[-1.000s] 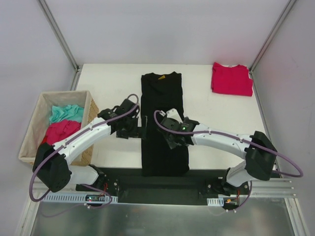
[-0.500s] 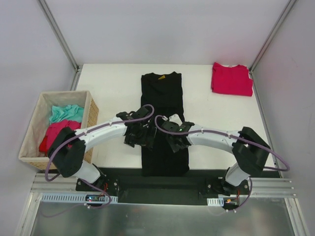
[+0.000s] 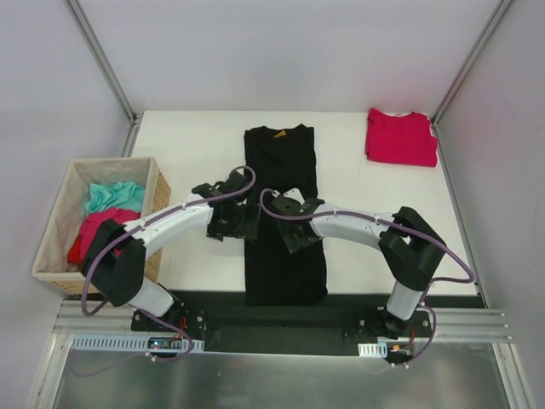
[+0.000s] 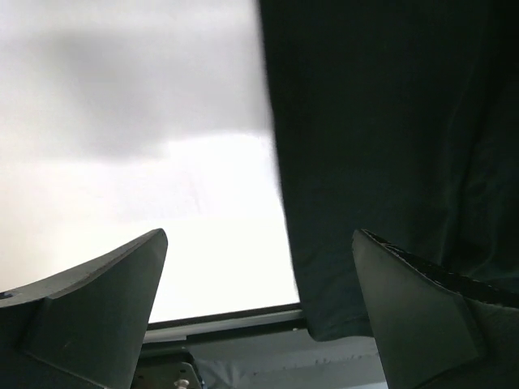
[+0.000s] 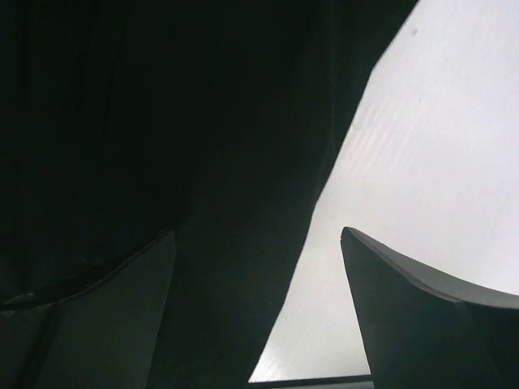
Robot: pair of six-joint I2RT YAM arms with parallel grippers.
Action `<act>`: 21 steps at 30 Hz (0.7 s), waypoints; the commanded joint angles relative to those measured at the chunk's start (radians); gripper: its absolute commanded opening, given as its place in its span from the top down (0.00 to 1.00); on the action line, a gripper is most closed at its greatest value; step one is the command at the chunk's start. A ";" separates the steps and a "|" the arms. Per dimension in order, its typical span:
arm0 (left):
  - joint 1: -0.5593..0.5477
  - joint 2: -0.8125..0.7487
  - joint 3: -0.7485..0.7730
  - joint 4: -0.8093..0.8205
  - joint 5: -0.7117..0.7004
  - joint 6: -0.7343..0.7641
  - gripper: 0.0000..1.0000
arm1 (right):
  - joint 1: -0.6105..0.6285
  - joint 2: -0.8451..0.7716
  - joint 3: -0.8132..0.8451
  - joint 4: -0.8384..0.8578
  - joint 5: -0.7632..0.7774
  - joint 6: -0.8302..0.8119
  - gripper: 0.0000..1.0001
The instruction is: Fold and stack the t-shirts
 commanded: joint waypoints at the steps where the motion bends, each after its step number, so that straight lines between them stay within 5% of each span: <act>1: 0.109 -0.154 -0.004 -0.040 -0.065 0.013 0.01 | -0.027 0.054 0.071 0.025 -0.030 -0.039 0.13; 21: 0.267 -0.288 0.027 -0.097 -0.039 0.056 0.01 | -0.191 0.301 0.324 -0.040 -0.140 -0.081 0.14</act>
